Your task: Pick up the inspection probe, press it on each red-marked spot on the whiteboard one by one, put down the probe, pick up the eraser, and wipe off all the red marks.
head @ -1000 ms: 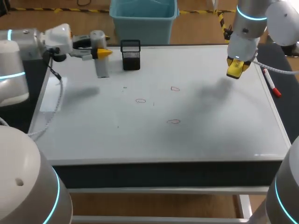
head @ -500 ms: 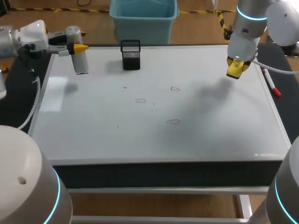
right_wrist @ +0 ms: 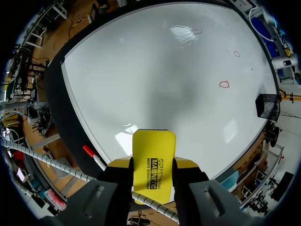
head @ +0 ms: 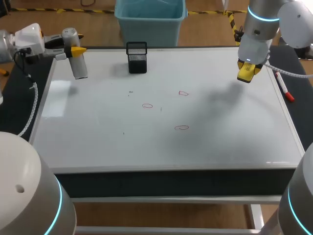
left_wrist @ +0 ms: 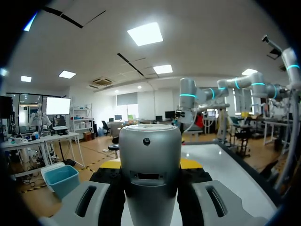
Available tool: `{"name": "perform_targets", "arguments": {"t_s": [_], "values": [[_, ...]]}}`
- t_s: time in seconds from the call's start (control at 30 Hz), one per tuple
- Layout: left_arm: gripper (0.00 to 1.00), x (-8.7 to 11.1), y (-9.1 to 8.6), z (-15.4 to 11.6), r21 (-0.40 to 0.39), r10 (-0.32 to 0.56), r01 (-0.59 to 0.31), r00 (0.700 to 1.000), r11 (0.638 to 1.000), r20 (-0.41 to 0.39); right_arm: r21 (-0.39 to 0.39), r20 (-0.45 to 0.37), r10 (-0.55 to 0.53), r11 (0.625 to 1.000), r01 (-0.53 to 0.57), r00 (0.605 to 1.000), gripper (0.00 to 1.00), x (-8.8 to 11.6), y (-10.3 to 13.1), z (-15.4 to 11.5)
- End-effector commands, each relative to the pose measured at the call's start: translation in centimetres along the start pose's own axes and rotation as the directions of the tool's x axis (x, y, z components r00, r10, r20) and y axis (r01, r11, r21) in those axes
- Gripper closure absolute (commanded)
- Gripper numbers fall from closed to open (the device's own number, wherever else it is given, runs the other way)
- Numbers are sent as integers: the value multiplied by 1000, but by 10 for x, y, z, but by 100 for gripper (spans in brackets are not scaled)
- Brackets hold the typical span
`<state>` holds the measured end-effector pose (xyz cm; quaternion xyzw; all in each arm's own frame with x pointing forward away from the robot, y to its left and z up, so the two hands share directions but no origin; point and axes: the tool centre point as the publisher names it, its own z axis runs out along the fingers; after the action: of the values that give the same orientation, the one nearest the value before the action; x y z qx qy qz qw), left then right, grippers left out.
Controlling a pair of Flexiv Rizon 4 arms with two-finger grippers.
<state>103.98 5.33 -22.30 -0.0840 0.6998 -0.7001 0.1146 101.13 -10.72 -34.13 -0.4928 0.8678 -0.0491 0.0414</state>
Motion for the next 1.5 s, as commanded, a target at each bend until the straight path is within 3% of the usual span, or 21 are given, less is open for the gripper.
{"name": "perform_targets", "arguments": {"t_s": [0.03,0.27,0.4,0.7,0.87,1.1,1.5], "values": [[100,1,-1,0,0,1,-1,1000,1000,3,2,-4,-2,1000,2,1000,100,0,0,-1],[100,1,-1,0,0,1,-1,1000,1000,3,2,-4,-2,1000,2,1000,100,0,0,-1],[100,1,-1,0,0,1,-1,1000,1000,3,5,-9,-64,998,64,998,100,-27,29,-9],[100,1,-1,0,0,1,-1,1000,1000,3,-25,84,-186,982,189,979,100,-77,97,-22],[100,1,-1,0,0,1,-1,1000,1000,3,-74,146,-288,951,301,946,100,-109,135,-24],[100,1,-1,0,0,1,-1,1000,1000,3,-122,174,-413,892,435,894,100,-161,184,-21],[100,1,-1,0,0,1,-1,1000,1000,3,-156,160,-561,798,582,812,100,-228,239,-9]]}}
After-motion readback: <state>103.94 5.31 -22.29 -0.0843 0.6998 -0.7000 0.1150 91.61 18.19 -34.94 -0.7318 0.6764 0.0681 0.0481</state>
